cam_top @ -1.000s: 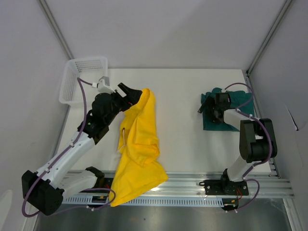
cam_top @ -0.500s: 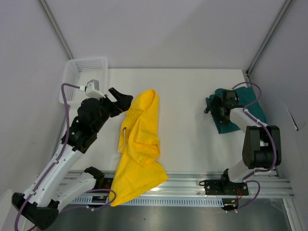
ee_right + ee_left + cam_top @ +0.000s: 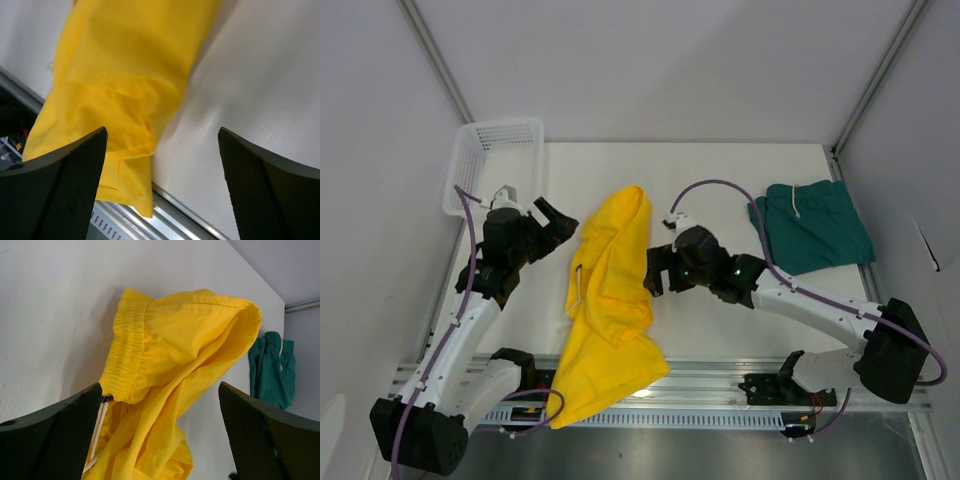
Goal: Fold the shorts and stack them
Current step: Flatten the shorts out
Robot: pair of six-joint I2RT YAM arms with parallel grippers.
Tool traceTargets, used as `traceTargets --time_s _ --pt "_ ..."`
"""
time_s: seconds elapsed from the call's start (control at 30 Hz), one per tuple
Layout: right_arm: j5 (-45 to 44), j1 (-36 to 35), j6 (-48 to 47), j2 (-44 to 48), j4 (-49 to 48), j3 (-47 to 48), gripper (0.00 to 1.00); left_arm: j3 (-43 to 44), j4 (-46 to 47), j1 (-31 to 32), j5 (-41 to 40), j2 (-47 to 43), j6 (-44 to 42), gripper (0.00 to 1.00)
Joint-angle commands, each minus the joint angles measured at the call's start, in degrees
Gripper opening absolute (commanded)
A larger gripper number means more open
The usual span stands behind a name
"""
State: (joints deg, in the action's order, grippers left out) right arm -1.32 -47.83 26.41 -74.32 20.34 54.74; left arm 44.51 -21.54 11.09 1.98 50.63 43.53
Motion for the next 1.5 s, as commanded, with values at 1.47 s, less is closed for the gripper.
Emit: traceTargets --time_s 1.47 --pt "-49.3 -30.5 57.7 -25.9 -40.7 0.2 0.93 6.3 -22.1 -1.6 -15.7 -20.4 -6.5 0.99"
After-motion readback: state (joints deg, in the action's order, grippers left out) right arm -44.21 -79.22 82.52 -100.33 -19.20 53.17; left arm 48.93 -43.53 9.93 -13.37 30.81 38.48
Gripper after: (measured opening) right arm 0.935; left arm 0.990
